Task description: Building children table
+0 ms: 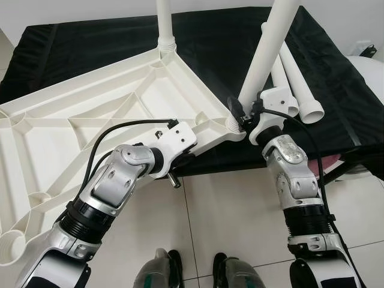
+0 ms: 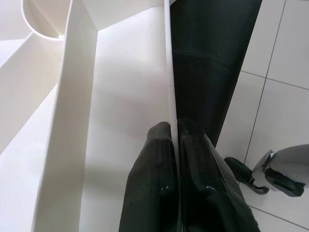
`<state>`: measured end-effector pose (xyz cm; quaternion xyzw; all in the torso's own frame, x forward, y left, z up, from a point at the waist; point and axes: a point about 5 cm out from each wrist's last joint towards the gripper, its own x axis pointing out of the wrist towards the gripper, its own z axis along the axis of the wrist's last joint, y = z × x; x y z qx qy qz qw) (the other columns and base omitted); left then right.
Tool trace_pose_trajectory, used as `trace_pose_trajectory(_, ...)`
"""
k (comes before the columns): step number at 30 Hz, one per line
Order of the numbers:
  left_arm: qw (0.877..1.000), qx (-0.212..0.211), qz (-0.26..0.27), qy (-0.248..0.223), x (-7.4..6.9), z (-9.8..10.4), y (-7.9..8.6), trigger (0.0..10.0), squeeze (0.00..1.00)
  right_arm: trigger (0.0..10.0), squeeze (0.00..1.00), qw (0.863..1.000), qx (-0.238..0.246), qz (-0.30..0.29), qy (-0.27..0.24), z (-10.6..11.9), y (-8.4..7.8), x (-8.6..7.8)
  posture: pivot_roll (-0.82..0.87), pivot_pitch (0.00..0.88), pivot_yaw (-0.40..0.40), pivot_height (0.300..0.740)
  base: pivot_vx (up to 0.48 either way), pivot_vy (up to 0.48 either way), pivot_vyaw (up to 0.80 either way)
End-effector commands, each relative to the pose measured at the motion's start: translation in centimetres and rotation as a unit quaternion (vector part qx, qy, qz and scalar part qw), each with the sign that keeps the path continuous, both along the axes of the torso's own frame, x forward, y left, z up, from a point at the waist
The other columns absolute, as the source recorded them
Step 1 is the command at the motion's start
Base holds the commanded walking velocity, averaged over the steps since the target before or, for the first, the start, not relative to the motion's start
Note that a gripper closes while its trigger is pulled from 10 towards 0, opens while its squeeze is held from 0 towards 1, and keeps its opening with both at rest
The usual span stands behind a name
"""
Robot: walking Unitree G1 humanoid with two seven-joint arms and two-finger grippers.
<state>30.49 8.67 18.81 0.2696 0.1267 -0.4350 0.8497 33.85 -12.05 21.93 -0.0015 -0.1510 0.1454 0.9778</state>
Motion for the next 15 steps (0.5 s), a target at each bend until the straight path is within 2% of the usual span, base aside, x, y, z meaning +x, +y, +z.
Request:
trace_pose_trajectory(1,1.0,0.01,0.002,-0.007,0.0,-0.4,-0.2,10.0,0.0,10.0,0.0,1.0,0.006,-0.003,-0.013,0.5,0.9,-0.5,-0.09,0.17,0.025,0.74,0.0,0.0,0.0)
trace_pose_trajectory(6,1.0,0.011,0.001,-0.007,-0.1,-0.4,-0.2,10.0,0.0,10.0,0.0,0.999,0.021,-0.039,-0.011,0.6,2.1,-0.8,-0.08,0.168,0.024,0.74,0.0,0.0,0.0)
trace_pose_trajectory(15,1.0,0.009,0.001,-0.007,-0.1,-0.4,-0.2,10.0,0.0,10.0,0.0,0.996,0.024,-0.088,-0.001,0.2,2.7,-0.6,-0.08,0.169,0.023,0.74,0.0,0.0,0.0)
